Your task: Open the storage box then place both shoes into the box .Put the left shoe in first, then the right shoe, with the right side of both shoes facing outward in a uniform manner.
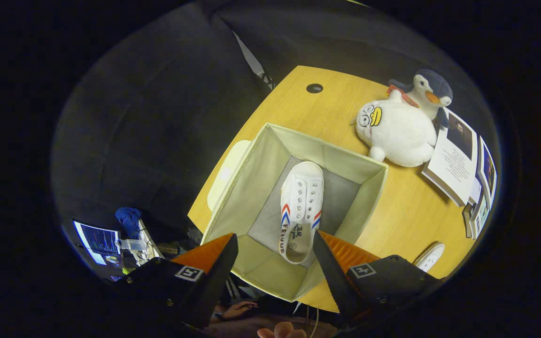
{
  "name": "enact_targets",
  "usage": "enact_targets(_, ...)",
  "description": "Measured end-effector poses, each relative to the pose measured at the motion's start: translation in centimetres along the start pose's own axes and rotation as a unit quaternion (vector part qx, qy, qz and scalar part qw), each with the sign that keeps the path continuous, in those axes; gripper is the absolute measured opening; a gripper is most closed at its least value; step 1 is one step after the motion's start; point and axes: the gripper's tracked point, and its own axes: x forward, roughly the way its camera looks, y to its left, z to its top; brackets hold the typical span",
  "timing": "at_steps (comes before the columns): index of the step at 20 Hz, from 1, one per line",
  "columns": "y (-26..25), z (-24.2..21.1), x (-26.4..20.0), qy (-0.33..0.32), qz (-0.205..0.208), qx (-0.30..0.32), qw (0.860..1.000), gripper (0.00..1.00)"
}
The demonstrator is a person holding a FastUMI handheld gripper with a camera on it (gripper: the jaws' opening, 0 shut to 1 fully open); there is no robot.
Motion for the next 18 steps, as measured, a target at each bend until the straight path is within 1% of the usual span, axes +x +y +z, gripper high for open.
enact_targets(5,-1.2,0.8,-2.7,-0.032,0.010,0.019,0.999,0.96)
enact_targets(9,-2.7,0.8,-4.6,-0.056,0.005,0.038,0.998,0.96)
enact_targets(13,-5.3,-0.3,-7.0,-0.072,-0.003,0.058,0.996,0.96)
enact_targets(18,-9.2,-4.0,-9.2,-0.082,-0.014,0.092,0.992,0.96)
